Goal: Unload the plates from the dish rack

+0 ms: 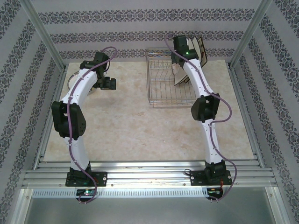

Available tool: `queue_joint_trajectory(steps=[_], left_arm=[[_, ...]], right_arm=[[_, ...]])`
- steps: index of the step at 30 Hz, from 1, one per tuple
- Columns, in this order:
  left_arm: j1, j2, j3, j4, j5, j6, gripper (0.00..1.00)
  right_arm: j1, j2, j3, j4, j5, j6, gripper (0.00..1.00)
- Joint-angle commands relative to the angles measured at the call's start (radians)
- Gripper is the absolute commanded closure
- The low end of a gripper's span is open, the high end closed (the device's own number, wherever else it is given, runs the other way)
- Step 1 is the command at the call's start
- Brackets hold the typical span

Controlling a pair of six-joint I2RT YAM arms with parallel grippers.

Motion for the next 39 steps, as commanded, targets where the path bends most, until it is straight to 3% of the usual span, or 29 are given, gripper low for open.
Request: queue_joint_trajectory(steps=[1, 6, 10, 16, 19, 22, 24, 27, 35, 39], left_arm=[[-0.003, -0.011, 0.039, -0.040, -0.026, 0.021, 0.00], [-0.003, -0.001, 0.048, -0.047, -0.031, 0.018, 0.00], [-0.002, 0.002, 0.047, -0.048, -0.035, 0.014, 0.00], [-0.002, 0.004, 0.054, -0.055, -0.042, 0.017, 0.00], [0.001, 0.006, 0.058, -0.057, -0.044, 0.017, 0.00], [0.003, 0.006, 0.052, -0.052, -0.031, 0.014, 0.00], [0.003, 0.007, 0.049, -0.050, -0.028, 0.012, 0.00], [0.004, 0.007, 0.045, -0.046, -0.009, 0.012, 0.00], [0.006, 0.001, 0.027, -0.017, -0.034, 0.006, 0.00], [0.006, -0.010, 0.026, -0.002, -0.029, 0.001, 0.00]], right_arm=[[0.029, -0.140, 0.016, 0.005, -0.017, -0.038, 1.00], [0.037, -0.219, -0.006, -0.051, -0.006, -0.065, 1.00], [0.037, -0.283, -0.061, -0.080, -0.074, -0.041, 1.00], [0.027, -0.369, -0.178, -0.083, -0.261, 0.010, 1.00], [0.004, -0.424, -0.272, -0.061, -0.444, 0.051, 1.00], [-0.022, -0.526, -0.514, 0.119, -0.735, 0.125, 1.00], [-0.043, -0.604, -0.730, 0.341, -0.960, 0.233, 1.00], [-0.050, -0.684, -1.001, 0.699, -1.185, 0.428, 1.00], [-0.008, -0.755, -1.338, 0.962, -1.236, 0.563, 1.00], [0.011, -0.754, -1.425, 0.993, -1.225, 0.572, 1.00]])
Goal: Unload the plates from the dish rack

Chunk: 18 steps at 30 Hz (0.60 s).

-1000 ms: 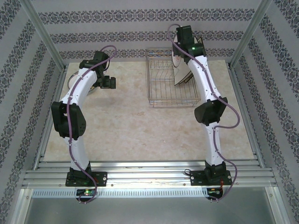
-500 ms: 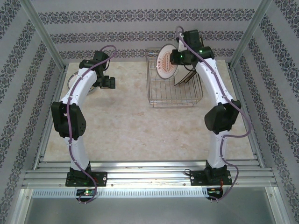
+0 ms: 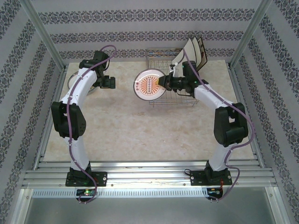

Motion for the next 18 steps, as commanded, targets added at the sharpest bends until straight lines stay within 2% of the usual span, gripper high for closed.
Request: queue_joint_trajectory(steps=[1, 5, 7, 8, 12, 18], left_arm=[[0.005, -0.011, 0.000, 0.012, -0.010, 0.001, 0.00], [0.005, -0.043, -0.027, 0.063, 0.041, 0.006, 0.00], [0.006, -0.079, -0.067, 0.122, 0.123, 0.014, 0.00], [0.008, -0.097, -0.089, 0.154, 0.177, 0.018, 0.00], [0.025, -0.163, -0.190, 0.317, 0.527, 0.005, 0.00], [0.032, -0.171, -0.254, 0.485, 0.862, -0.070, 0.00]], right_arm=[[0.008, -0.042, -0.050, 0.155, -0.057, 0.057, 1.00], [0.018, -0.033, -0.066, 0.164, -0.055, 0.055, 1.00], [0.020, -0.022, -0.060, 0.165, -0.055, 0.058, 1.00], [0.021, -0.018, -0.056, 0.167, -0.055, 0.059, 1.00], [0.021, 0.014, -0.027, 0.164, -0.055, 0.062, 1.00], [0.024, 0.059, 0.019, 0.171, -0.061, 0.078, 1.00]])
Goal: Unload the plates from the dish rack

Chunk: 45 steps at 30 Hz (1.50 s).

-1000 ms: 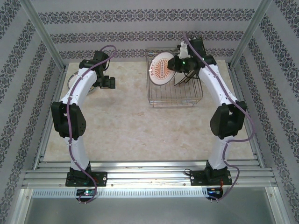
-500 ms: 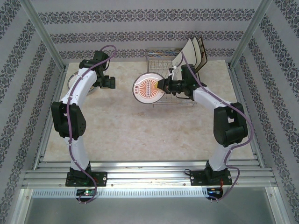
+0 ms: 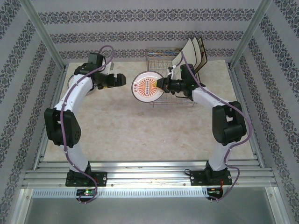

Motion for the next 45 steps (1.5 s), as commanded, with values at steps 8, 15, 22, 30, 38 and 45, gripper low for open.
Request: queue_joint_trajectory(steps=[8, 15, 22, 30, 38, 45], left_arm=[[-0.008, 0.030, -0.101, 0.327, 0.415, -0.153, 0.05], [-0.012, 0.060, -0.106, 0.366, 0.441, -0.177, 0.18], [-0.011, 0.085, -0.102, 0.382, 0.477, -0.193, 0.44], [-0.011, 0.102, -0.109, 0.386, 0.468, -0.195, 0.72], [-0.011, 0.103, -0.113, 0.410, 0.478, -0.212, 1.00], [0.007, 0.073, -0.169, 0.536, 0.477, -0.283, 1.00]], right_arm=[[0.035, 0.059, 0.118, 0.106, -0.067, 0.071, 1.00], [0.059, 0.087, 0.156, 0.131, -0.082, 0.114, 1.00], [0.071, 0.109, 0.177, 0.142, -0.083, 0.126, 1.00], [0.079, 0.122, 0.198, 0.114, -0.067, 0.107, 1.00], [0.077, 0.128, 0.223, 0.017, -0.034, 0.045, 0.84], [0.061, 0.084, 0.292, -0.312, 0.099, -0.161, 0.10]])
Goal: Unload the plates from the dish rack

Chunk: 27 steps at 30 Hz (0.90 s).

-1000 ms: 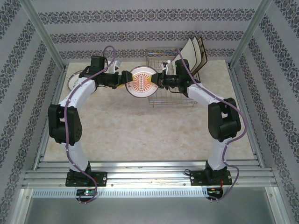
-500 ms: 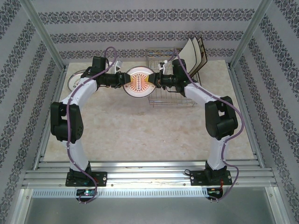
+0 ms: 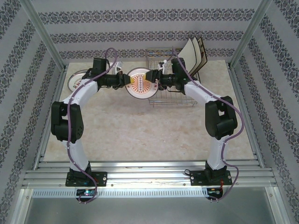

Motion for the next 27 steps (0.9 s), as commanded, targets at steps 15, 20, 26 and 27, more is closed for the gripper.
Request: queue_joint_trajectory(steps=[15, 20, 26, 27], left_arm=[[0.230, -0.128, -0.187, 0.346, -0.053, -0.191, 1.00], [0.319, -0.184, -0.304, 0.458, -0.152, -0.269, 1.00], [0.399, -0.197, -0.446, 0.648, -0.257, -0.424, 1.00], [0.413, -0.190, -0.464, 0.684, -0.263, -0.456, 1.00]], right_arm=[[-0.108, -0.210, 0.197, -0.924, 0.878, -0.526, 0.02], [-0.163, -0.219, 0.164, -0.995, 1.035, -0.549, 0.02], [-0.207, -0.218, 0.144, -0.993, 1.015, -0.560, 0.02], [-0.209, -0.218, 0.145, -0.993, 1.015, -0.565, 0.02]])
